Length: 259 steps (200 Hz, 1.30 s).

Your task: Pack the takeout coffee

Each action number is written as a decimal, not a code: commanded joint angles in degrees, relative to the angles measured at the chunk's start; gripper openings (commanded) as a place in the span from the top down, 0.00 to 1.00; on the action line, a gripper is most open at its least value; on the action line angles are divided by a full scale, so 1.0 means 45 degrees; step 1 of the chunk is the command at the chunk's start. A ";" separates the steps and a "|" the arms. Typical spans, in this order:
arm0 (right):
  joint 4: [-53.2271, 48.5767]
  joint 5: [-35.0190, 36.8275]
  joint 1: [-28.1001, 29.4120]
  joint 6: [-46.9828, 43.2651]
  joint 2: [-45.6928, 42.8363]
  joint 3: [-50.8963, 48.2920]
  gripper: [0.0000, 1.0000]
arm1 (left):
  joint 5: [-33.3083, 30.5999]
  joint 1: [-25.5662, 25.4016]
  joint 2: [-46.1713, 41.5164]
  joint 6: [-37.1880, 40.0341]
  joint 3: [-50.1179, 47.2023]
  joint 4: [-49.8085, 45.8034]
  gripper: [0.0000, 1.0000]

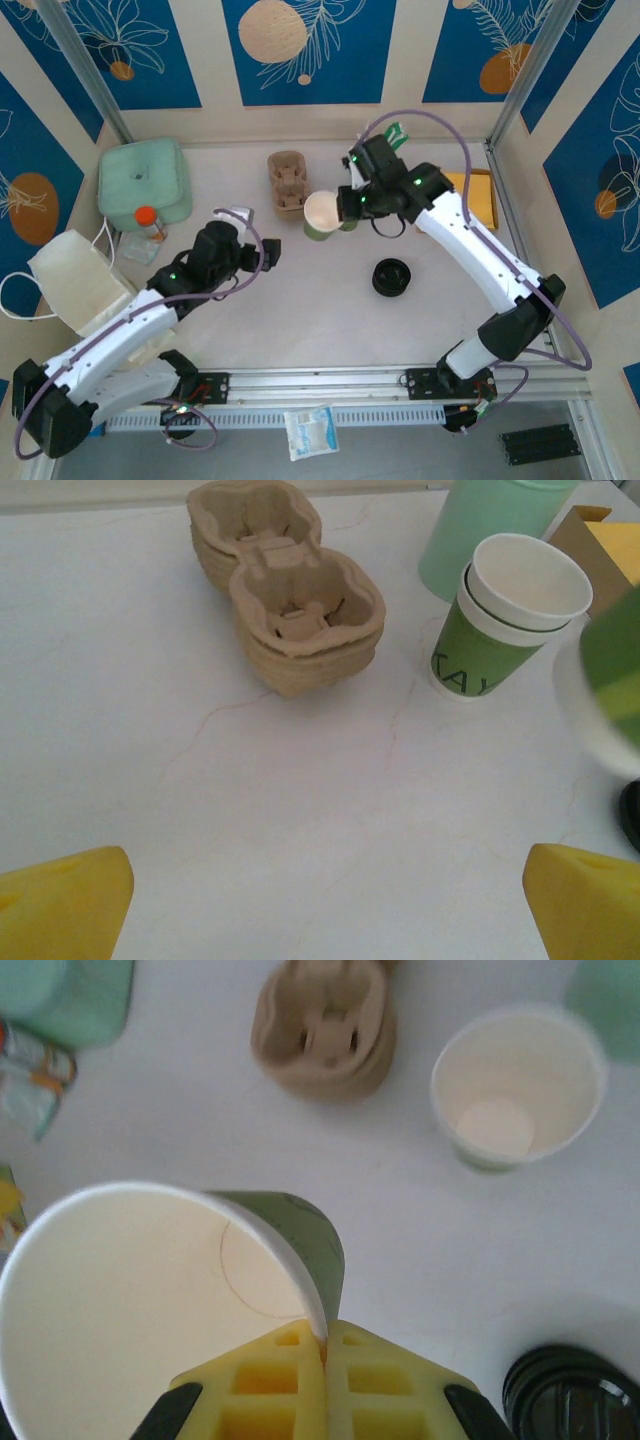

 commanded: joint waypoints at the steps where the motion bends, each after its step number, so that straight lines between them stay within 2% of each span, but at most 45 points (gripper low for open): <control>1: 0.0462 0.0157 0.0710 0.1089 -0.0168 -0.1617 1.00 | -0.0146 -0.0155 -0.0596 -0.0467 -0.0328 -0.0936 0.01; 54: 0.1852 0.0451 0.1853 0.2130 0.0576 -0.4002 1.00 | 0.0068 -0.0162 -0.0630 -0.0528 -0.0206 -0.1124 0.01; 109: 0.2284 0.1302 0.1794 0.2141 0.0983 -0.4621 1.00 | 0.0279 -0.0156 -0.0361 -0.0760 -0.0192 -0.1024 0.01; 151: 0.3154 0.1254 0.1447 0.2125 0.0793 -0.5447 1.00 | 0.0438 -0.0169 -0.0130 -0.0860 -0.0217 -0.0881 0.01; 207: 0.3345 0.1056 0.1321 0.2136 0.0796 -0.5824 0.82 | 0.0622 -0.0175 0.0385 -0.0900 0.0009 -0.0657 0.01; 259: 0.2086 0.1109 0.1085 0.1994 -0.0709 -0.4950 0.55 | 0.0712 -0.0250 0.0565 -0.0763 0.0347 -0.0708 0.01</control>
